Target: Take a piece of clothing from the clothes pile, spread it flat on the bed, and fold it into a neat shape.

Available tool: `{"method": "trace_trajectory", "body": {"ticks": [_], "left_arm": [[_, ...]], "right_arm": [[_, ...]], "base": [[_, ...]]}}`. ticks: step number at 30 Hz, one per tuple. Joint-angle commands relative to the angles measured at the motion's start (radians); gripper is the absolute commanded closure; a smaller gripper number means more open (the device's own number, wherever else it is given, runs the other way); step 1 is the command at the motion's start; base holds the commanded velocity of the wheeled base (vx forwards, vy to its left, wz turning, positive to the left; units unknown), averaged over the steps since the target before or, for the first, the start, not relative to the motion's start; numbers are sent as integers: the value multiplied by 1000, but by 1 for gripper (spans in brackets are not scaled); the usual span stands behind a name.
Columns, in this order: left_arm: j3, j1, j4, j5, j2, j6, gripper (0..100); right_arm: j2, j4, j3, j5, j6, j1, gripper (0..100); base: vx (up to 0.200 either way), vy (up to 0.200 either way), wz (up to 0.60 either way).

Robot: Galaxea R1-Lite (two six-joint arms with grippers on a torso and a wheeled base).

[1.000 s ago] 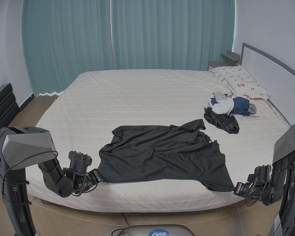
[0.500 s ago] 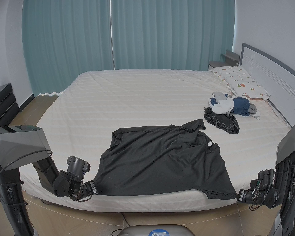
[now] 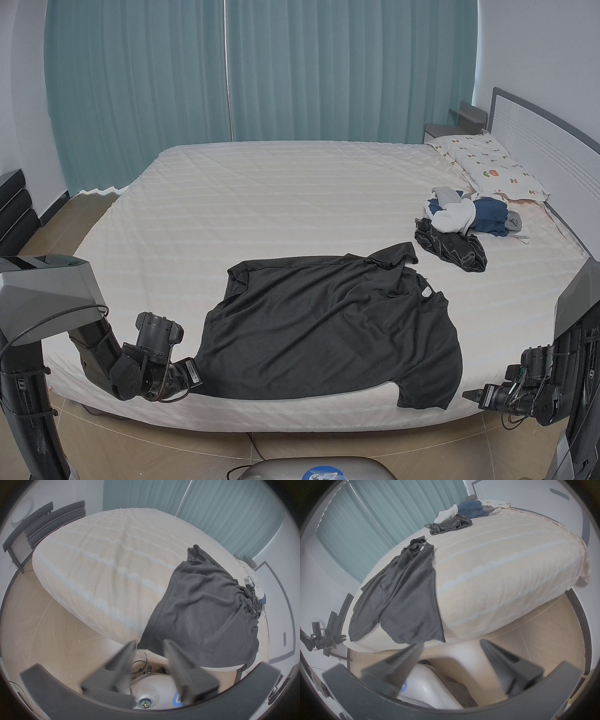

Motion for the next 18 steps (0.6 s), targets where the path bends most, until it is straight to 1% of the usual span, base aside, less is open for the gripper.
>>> {"method": "trace_trajectory", "body": {"ticks": [1,4,8,10,11,15,16,17,18], "left_arm": [[-1,5,-7,-4,-2,-10,0],[-5,23,-9,-30,-44,-20,0],[-20,57,-4,-97,-113,-61,0],[-20,64,-1,-114,-128,-81,0],[-24,69,-4,-131,-133,-93,0],[-38,81,-6,-140,-123,-98,0],[-44,86,-6,-142,-119,-98,0],[-44,87,-6,-142,-117,-98,0],[-47,89,-6,-143,-111,-102,0]], "right_arm": [[-59,1,-31,6,14,-26,0],[-118,6,-65,15,37,-35,0],[-163,18,-148,17,117,-27,0],[-164,24,-175,20,146,-18,0],[-164,34,-206,31,180,-6,0],[-155,54,-256,77,245,8,0],[-154,57,-269,96,281,13,0],[-154,57,-269,101,289,14,0],[-154,57,-269,116,330,16,0]], "base": [[0,0,0],[0,0,0],[0,0,0],[0,0,0],[0,0,0],[0,0,0],[200,0,0],[200,0,0],[200,0,0]]}}
